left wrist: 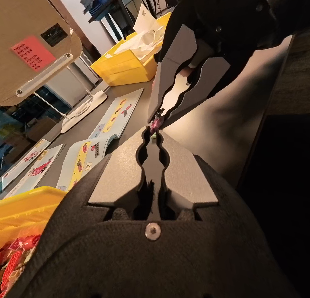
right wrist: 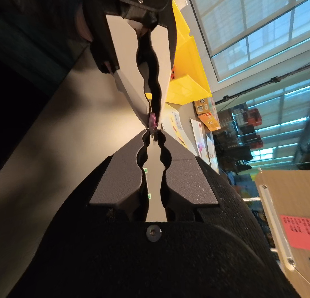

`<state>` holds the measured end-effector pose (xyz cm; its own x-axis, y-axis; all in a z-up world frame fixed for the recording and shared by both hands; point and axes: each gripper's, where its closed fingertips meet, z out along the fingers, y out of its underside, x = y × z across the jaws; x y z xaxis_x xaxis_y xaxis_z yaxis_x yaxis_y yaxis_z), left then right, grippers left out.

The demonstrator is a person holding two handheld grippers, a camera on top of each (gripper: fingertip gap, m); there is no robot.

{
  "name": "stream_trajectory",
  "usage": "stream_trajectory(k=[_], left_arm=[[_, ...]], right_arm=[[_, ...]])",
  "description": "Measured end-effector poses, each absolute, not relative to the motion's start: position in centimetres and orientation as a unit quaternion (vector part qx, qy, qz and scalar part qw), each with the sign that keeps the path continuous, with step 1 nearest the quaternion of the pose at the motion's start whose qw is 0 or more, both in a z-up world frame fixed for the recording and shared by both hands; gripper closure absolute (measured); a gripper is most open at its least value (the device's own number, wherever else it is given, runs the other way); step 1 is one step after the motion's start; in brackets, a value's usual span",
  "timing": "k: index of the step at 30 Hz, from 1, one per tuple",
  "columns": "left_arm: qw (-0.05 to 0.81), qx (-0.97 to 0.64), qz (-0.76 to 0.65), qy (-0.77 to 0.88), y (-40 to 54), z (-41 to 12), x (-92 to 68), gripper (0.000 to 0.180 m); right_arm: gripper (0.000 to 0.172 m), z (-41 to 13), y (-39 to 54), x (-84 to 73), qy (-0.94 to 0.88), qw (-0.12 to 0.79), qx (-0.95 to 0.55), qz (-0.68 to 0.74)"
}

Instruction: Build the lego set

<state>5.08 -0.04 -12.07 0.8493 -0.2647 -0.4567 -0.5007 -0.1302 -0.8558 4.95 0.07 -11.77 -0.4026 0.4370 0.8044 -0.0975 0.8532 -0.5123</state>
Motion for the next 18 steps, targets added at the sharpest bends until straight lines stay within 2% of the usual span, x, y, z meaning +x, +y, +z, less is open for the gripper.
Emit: stream_trajectory(k=[5,7,8,13,16,18], left_arm=[[0.600,-0.744,0.113,0.272,-0.2,-12.3,5.2,0.171],[0.605,-0.733,0.104,0.292,-0.6,-11.9,6.0,0.154],[0.607,-0.728,0.104,0.300,-0.9,-11.8,6.2,0.152],[0.567,-0.752,0.095,0.324,-1.2,-13.4,6.5,0.155],[0.578,-0.742,0.111,0.322,-1.0,-12.9,6.4,0.172],[0.582,-0.740,0.107,0.320,-1.1,-12.7,6.4,0.173]], right_arm=[[0.165,-12.2,-0.1,5.1,-0.823,0.499,-0.097,0.253],[0.164,-12.8,-0.2,5.3,-0.837,0.481,-0.087,0.246],[0.164,-13.2,-0.3,5.4,-0.843,0.473,-0.083,0.244],[0.164,-13.3,-0.7,5.8,-0.847,0.445,-0.094,0.274],[0.164,-13.3,-1.0,6.0,-0.849,0.432,-0.098,0.288],[0.164,-13.1,-1.1,6.1,-0.846,0.427,-0.106,0.301]])
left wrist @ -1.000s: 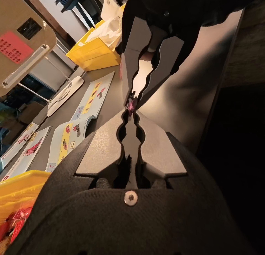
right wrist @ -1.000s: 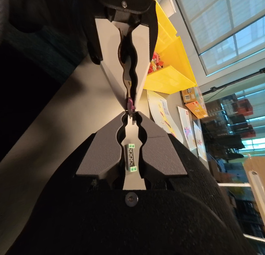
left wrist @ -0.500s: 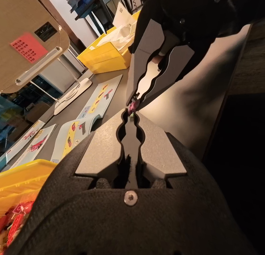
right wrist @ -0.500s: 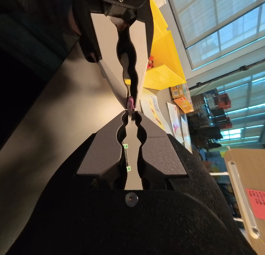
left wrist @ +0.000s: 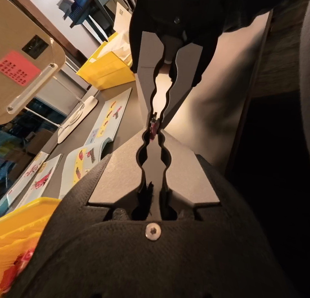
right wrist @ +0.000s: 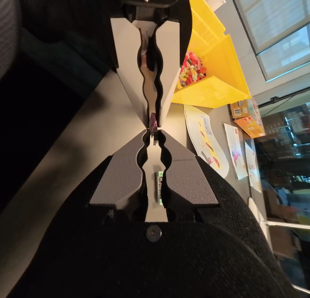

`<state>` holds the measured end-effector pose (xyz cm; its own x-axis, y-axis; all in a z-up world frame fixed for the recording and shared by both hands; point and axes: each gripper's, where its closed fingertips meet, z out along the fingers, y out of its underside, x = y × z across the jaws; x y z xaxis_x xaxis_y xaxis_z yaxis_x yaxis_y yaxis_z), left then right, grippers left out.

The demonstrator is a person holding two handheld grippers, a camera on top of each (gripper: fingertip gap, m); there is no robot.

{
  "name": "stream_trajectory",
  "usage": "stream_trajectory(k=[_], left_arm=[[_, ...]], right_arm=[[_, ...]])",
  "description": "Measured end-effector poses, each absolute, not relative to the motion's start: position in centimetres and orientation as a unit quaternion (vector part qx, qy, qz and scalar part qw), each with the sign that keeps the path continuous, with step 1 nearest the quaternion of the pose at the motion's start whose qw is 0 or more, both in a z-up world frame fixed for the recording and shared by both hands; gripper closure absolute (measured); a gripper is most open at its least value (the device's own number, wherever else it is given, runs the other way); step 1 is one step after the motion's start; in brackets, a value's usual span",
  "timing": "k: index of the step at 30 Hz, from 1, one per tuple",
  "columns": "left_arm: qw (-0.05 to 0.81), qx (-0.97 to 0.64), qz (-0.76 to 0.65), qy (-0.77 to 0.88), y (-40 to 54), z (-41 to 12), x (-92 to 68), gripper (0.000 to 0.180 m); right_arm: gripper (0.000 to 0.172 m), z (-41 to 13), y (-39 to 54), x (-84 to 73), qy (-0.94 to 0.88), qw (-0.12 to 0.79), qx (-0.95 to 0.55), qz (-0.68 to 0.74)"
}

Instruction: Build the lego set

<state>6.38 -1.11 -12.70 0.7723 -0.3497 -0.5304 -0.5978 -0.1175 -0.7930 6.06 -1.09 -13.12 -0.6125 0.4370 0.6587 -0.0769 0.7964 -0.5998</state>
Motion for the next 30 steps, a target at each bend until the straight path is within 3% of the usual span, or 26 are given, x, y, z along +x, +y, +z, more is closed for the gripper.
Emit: stream_trajectory(k=[14,30], left_arm=[[0.607,-0.733,0.100,0.290,-0.9,-12.0,5.9,0.174],[0.577,-0.745,0.130,0.309,-0.5,-13.1,6.1,0.175]], right_arm=[[0.162,-12.4,-0.7,5.7,-0.818,0.472,-0.109,0.310],[0.165,-13.4,-0.1,5.8,-0.851,0.511,0.001,0.117]])
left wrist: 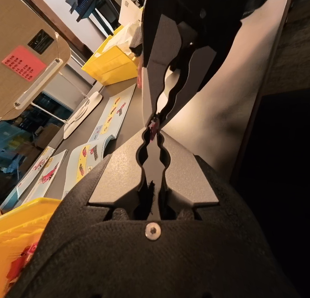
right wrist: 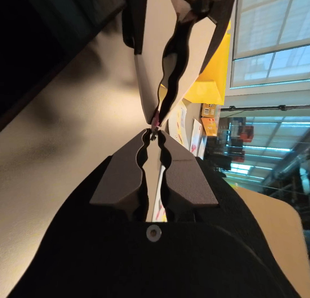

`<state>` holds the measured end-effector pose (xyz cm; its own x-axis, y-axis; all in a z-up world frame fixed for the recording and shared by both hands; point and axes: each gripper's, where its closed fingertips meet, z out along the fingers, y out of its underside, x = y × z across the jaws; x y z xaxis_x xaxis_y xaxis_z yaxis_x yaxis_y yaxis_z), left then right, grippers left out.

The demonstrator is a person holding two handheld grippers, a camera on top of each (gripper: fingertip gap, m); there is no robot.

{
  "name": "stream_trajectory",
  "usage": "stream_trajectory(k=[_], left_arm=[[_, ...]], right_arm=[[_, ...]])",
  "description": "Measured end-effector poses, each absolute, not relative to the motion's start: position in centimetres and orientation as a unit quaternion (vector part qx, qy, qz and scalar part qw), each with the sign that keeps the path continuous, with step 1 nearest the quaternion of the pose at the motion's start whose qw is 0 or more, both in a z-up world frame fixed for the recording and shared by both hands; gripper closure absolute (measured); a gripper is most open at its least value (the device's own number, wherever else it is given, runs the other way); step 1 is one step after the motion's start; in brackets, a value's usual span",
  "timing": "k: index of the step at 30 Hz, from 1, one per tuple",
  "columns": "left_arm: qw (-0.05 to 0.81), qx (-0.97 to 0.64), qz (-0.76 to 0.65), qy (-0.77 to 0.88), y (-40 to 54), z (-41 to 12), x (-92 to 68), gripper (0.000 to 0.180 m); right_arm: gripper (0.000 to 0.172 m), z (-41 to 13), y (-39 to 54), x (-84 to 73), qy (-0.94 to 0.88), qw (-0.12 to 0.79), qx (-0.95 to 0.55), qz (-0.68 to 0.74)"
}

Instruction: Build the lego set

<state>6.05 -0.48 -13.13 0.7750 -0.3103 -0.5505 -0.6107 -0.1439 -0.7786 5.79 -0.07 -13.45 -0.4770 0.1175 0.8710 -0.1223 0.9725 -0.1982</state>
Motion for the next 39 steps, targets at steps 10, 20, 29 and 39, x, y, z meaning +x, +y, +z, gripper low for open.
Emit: stream_trajectory(k=[10,20,29,39], left_arm=[[0.577,-0.731,0.136,0.338,-0.6,-13.4,7.0,0.175],[0.576,-0.719,0.101,0.374,-0.9,-13.8,8.6,0.175],[0.567,-0.731,0.129,0.357,-0.4,-13.5,7.8,0.175],[0.549,-0.737,0.134,0.372,-0.1,-14.1,8.0,0.175]], right_arm=[[0.166,-13.9,-0.4,6.6,-0.867,0.457,-0.036,0.194],[0.165,-14.4,-1.0,8.1,-0.876,0.401,-0.016,0.268],[0.165,-14.0,-0.5,7.2,-0.876,0.397,-0.058,0.269],[0.166,-14.8,-0.1,7.2,-0.902,0.365,-0.042,0.228]])
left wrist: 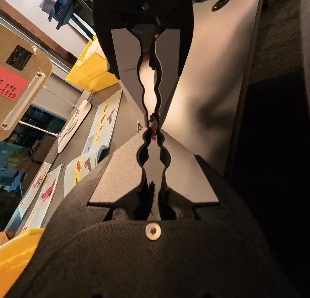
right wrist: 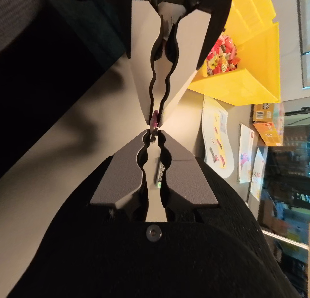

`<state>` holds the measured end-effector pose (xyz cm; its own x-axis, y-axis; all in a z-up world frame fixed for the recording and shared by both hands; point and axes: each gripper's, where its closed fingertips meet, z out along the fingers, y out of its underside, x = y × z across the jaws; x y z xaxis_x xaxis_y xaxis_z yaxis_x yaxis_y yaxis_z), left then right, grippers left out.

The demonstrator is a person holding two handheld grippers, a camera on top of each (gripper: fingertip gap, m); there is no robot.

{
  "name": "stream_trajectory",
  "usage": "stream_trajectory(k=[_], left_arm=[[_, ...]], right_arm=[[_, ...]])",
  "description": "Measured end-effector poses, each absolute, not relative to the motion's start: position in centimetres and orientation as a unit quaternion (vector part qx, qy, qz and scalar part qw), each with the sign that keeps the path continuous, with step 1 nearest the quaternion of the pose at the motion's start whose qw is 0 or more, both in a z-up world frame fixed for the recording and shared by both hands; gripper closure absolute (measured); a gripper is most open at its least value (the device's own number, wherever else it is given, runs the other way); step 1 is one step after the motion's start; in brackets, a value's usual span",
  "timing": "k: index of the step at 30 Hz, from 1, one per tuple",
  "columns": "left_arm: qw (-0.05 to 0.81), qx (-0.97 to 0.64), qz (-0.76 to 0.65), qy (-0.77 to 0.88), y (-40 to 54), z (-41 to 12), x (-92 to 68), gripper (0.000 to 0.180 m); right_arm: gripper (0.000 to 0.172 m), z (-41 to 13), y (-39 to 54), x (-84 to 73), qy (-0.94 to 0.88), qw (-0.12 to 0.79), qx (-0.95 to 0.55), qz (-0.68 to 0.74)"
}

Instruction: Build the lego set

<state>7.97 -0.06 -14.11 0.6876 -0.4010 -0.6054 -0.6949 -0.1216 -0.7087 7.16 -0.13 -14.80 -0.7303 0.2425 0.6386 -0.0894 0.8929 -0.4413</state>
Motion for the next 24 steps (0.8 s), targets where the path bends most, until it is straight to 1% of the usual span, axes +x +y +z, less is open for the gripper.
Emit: stream_trajectory(k=[3,5,13,16,20,24], left_arm=[[0.546,-0.744,0.136,0.360,0.1,-14.1,7.6,0.175],[0.543,-0.754,0.130,0.345,0.1,-14.2,7.2,0.175],[0.526,-0.778,0.137,0.314,0.6,-14.9,6.3,0.175],[0.522,-0.779,0.144,0.316,0.6,-15.0,6.2,0.175],[0.518,-0.777,0.142,0.327,0.6,-15.2,6.5,0.175],[0.525,-0.766,0.143,0.343,0.6,-15.1,7.2,0.175]], right_arm=[[0.165,-14.8,0.0,6.7,-0.899,0.375,-0.047,0.222],[0.164,-14.9,0.1,6.3,-0.896,0.378,-0.077,0.220],[0.164,-15.6,0.7,5.0,-0.893,0.415,-0.099,0.141],[0.164,-15.8,0.7,4.8,-0.894,0.415,-0.106,0.132],[0.166,-16.1,0.7,5.2,-0.904,0.389,-0.104,0.142],[0.166,-16.2,0.5,5.9,-0.911,0.320,-0.130,0.224]])
